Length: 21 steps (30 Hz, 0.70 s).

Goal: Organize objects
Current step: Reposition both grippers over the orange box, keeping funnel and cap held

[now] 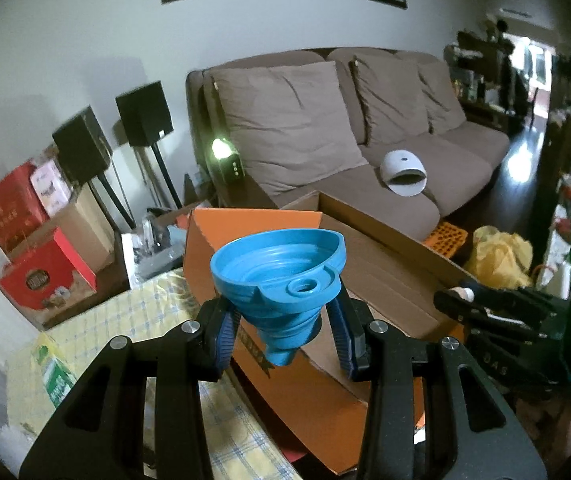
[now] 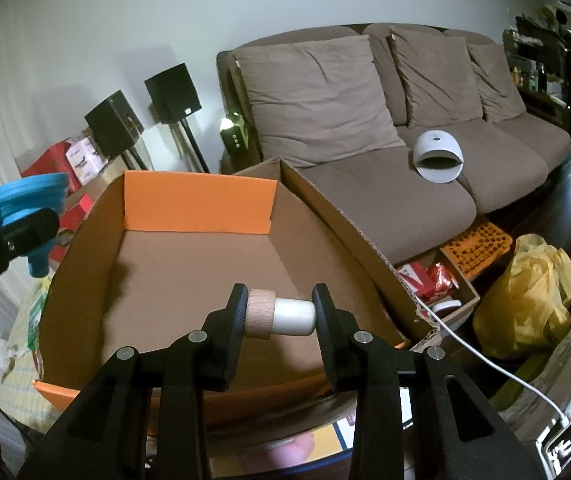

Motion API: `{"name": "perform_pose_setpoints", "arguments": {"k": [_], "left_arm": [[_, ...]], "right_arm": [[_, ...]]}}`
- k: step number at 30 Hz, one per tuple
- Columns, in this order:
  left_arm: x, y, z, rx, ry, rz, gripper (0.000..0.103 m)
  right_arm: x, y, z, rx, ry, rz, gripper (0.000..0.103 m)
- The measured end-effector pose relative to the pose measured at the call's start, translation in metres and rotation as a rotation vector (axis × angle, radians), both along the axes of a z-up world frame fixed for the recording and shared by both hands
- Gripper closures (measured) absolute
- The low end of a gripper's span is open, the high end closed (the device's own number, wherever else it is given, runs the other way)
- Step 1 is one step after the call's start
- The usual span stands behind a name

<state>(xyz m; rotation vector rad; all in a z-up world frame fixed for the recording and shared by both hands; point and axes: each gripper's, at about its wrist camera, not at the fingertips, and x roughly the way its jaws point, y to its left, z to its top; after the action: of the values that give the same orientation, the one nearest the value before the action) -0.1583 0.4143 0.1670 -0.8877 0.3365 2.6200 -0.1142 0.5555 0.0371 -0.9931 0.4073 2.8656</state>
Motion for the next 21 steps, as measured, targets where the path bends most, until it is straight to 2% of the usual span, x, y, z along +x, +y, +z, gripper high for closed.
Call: {"name": "perform_pose_setpoints", "arguments": {"k": [3,5,9,11,13,21], "left_arm": [[-0.004,-0.007,0.001,-0.009,0.003,0.025,0.065],[-0.010,-0.012,0.001,0.014,-0.023,0.024,0.065],[-0.028,-0.033,0.002,0.283,-0.223,-0.038,0.065],[-0.036,-0.033,-0.002,0.340,-0.285,-0.050,0.065],[-0.039,-0.028,-0.007,0.331,-0.298,-0.053,0.065],[-0.032,-0.012,-0.014,0.213,-0.198,-0.050,0.065]], "right_arm": [[-0.001,-0.002,0.000,0.002,-0.001,0.000,0.070],[-0.001,-0.002,0.000,0.004,-0.002,0.001,0.070],[-0.002,-0.005,0.000,0.010,-0.003,0.008,0.070],[-0.002,-0.007,-0.001,0.013,-0.004,0.012,0.070],[-0.004,-0.010,-0.003,0.015,-0.009,0.018,0.070],[-0.007,-0.017,-0.006,0.025,-0.023,0.032,0.070]]}}
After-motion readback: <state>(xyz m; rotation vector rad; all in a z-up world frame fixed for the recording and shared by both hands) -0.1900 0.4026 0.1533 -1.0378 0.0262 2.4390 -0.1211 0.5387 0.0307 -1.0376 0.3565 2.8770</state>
